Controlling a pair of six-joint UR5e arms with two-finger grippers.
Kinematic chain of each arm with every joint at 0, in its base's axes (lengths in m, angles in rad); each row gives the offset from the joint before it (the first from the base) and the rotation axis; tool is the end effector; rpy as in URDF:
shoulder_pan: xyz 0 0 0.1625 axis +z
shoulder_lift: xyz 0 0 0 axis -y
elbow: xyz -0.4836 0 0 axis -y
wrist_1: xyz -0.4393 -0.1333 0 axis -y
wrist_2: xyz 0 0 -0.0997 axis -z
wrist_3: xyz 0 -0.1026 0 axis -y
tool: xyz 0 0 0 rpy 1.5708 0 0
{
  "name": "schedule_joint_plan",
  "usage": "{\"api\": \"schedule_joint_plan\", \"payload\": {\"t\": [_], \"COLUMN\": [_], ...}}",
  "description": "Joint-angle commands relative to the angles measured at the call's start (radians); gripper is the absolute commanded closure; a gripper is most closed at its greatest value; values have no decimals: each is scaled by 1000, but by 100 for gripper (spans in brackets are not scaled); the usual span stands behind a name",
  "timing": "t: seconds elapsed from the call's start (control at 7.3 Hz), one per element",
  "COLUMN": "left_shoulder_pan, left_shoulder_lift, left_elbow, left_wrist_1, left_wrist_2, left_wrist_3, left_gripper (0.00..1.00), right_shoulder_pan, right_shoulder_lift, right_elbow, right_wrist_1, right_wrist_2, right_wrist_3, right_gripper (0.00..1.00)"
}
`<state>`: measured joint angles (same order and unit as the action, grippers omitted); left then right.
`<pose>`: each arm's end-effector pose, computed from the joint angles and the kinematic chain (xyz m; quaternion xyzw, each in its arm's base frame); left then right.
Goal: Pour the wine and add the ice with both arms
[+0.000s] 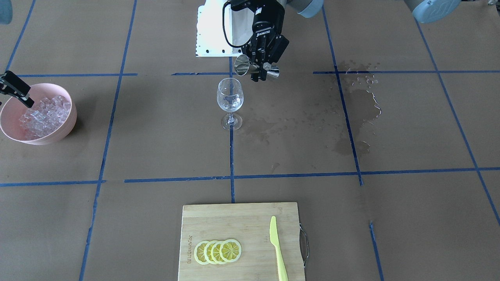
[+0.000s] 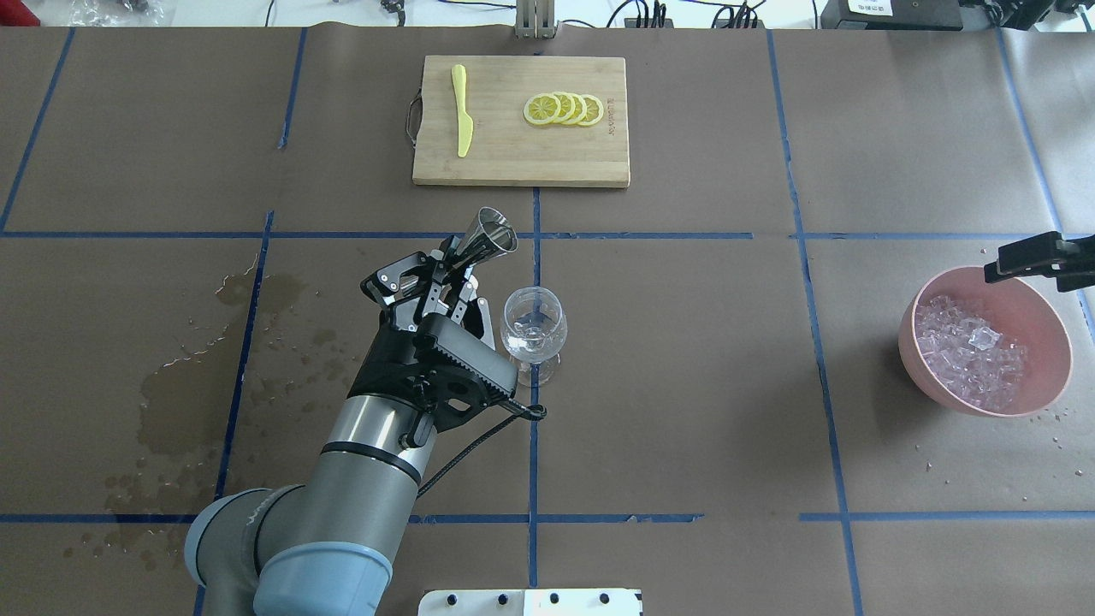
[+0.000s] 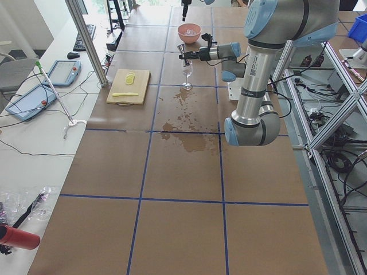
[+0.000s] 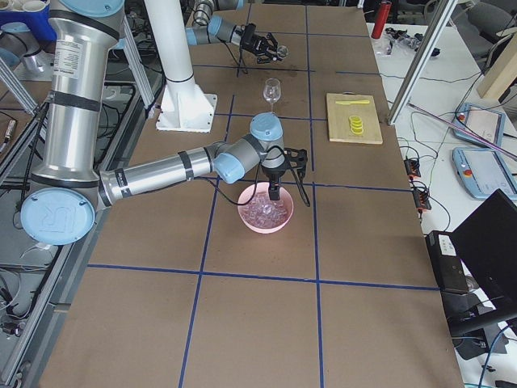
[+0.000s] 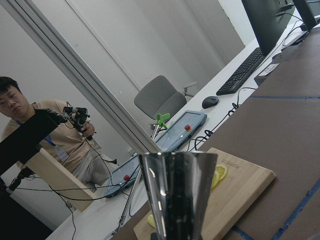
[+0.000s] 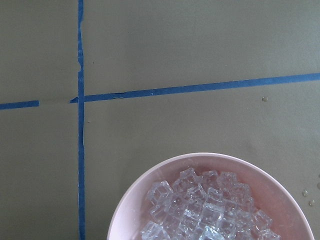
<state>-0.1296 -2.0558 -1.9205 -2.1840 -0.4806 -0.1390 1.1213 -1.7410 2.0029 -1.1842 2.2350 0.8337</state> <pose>0.5459 -0.2973 0.1716 0.6746 0.1290 0.1151 0.7177 -0.1414 -0.4543 0.5295 0.0563 -0.4278 0.0691 0.8994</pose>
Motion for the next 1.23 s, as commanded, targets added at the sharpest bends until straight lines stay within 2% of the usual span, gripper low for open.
{"api": "schedule_joint_plan", "payload": {"t": [0.0, 0.68, 1.1], "left_shoulder_pan": [8, 16, 25], "left_shoulder_lift": [2, 3, 2], "left_elbow": [-2, 18, 23], "left_wrist_1": [0, 9, 12], "left_wrist_2": [0, 51, 82], "left_wrist_3": [94, 309, 361], "left_gripper": [100, 100, 100], "right_shoulder_pan": [0, 0, 0], "right_shoulder_lift": [0, 0, 1], "right_elbow": [-1, -3, -3], "right_wrist_1": [0, 0, 2], "right_wrist_2": [0, 0, 3], "right_wrist_3": [1, 1, 16], "right_gripper": [0, 0, 0]}}
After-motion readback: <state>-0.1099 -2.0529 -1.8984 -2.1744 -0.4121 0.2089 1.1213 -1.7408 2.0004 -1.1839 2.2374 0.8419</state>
